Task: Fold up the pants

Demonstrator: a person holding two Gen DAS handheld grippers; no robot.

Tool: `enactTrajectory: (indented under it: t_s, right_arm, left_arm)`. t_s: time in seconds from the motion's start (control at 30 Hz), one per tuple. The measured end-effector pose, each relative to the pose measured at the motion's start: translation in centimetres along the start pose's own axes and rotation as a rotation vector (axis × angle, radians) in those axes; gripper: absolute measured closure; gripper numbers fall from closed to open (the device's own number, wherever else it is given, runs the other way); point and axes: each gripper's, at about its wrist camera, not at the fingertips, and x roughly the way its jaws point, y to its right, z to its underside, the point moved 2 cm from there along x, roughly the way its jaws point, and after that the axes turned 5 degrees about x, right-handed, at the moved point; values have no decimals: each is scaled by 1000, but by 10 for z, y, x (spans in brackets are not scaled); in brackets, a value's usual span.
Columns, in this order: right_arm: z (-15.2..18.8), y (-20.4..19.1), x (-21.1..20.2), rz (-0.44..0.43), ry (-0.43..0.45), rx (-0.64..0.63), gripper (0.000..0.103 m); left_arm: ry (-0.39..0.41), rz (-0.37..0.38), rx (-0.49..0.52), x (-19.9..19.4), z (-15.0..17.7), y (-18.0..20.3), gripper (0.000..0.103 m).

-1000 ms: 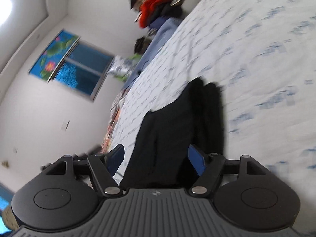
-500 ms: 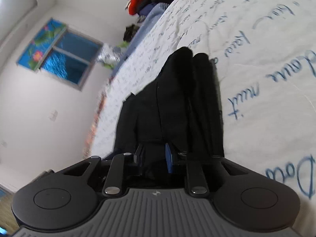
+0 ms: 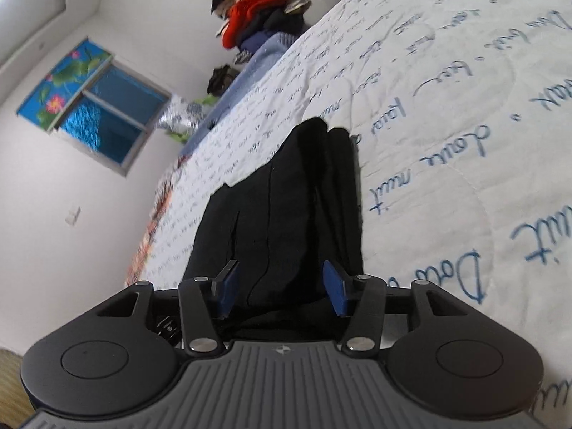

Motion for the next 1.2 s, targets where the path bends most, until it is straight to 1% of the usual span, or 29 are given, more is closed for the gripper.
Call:
enactTrajectory:
  t_s: [0.07, 0.1, 0.13, 0.2, 0.23, 0.33, 0.47, 0.5, 0.6, 0.67, 0.73, 0.8, 0.93, 1.2]
  right_arm:
    - [0, -6, 6, 4, -18, -39, 54]
    - [0, -9, 7, 15, -27, -61, 63]
    - [0, -12, 9, 29, -34, -86, 82]
    - [1, -13, 11, 50, -46, -119, 88]
    - [1, -12, 10, 50, -46, -127, 94]
    - [1, -17, 5, 46, -43, -170, 97]
    - [-5, -29, -7, 28, -14, -219, 98]
    - [-8, -29, -9, 32, -10, -214, 98]
    - [-11, -18, -5, 23, -45, -167, 98]
    - [-12, -8, 0, 16, -70, -99, 96]
    - [-14, 1, 3, -2, -78, -39, 96]
    - [-15, 1, 5, -10, -77, -33, 95]
    - [-17, -4, 11, 14, -101, -61, 94]
    - [-17, 4, 16, -18, -130, -36, 94]
  left_arm:
    - [-12, 9, -27, 4, 1, -3, 10]
    - [-20, 12, -38, 5, 1, -5, 9]
    - [-28, 17, -47, 7, 1, -6, 8]
    - [-38, 29, -66, 8, 2, -10, 7]
    - [-40, 35, -73, 9, 2, -10, 6]
    - [-39, 38, -70, 9, 4, -9, 3]
    - [-34, 39, -67, 10, 5, -8, 0]
    - [-34, 41, -68, 10, 5, -8, 0]
    - [-33, 43, -72, 11, 5, -8, 0]
    - [-32, 43, -73, 11, 6, -8, 0]
    - [-33, 41, -71, 11, 6, -8, 0]
    - [-33, 38, -69, 11, 6, -8, 0]
    - [-32, 35, -67, 12, 6, -7, 0]
    - [-31, 35, -68, 12, 6, -7, 0]
